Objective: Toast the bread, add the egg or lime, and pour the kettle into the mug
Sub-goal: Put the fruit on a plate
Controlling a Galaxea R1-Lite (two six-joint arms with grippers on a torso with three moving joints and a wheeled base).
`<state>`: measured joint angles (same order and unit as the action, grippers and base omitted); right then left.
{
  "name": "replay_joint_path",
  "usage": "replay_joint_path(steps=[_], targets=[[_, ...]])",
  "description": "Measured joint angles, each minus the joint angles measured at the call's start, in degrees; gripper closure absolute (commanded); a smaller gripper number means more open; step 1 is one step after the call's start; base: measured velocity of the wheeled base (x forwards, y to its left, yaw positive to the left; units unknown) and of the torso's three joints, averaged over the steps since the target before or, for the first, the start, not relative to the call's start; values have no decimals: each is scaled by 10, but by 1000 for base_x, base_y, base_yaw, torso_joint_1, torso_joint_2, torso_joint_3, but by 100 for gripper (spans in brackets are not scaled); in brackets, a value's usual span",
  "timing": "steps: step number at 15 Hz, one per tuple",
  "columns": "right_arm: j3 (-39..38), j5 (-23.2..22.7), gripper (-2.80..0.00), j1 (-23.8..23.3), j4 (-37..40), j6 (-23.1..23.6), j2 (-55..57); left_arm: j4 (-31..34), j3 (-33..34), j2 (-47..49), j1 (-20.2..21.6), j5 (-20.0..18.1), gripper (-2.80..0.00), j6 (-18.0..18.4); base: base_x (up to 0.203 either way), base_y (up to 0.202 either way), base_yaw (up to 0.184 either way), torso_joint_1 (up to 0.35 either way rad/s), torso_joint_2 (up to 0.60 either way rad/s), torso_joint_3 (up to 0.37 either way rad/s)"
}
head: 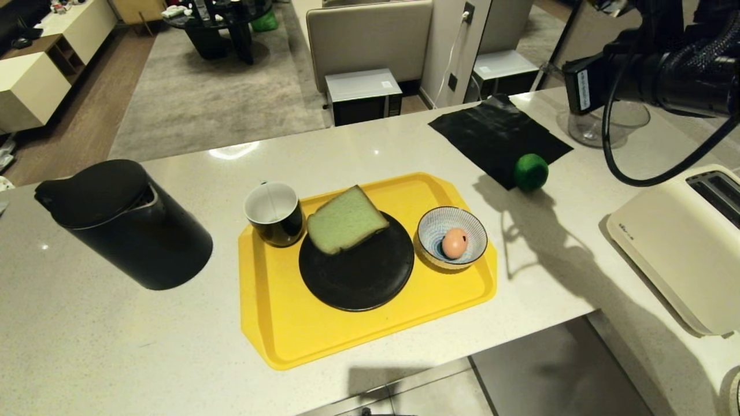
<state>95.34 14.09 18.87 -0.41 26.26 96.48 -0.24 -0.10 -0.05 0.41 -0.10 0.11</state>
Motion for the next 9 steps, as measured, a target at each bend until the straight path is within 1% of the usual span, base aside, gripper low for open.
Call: replay_joint_path(steps=[2,3,4,5,7,9], targets=[[-28,-2,0,1,-1,4,-18,0,0,0,0,0,0,0,0,0,0,0,0,0],[-42,-3,0,1,-1,15,-31,0,0,0,0,0,0,0,0,0,0,0,0,0],[-45,-2,0,1,-1,35,-42,0,0,0,0,0,0,0,0,0,0,0,0,0],[-42,-2,0,1,-1,43,-50,0,0,0,0,0,0,0,0,0,0,0,0,0],[-35,-5,0,0,-1,43,-60,0,0,0,0,0,0,0,0,0,0,0,0,0],[-36,-9,0,-4,-2,38,-67,0,0,0,1,0,0,0,5,-10,102,-3,-1,5]])
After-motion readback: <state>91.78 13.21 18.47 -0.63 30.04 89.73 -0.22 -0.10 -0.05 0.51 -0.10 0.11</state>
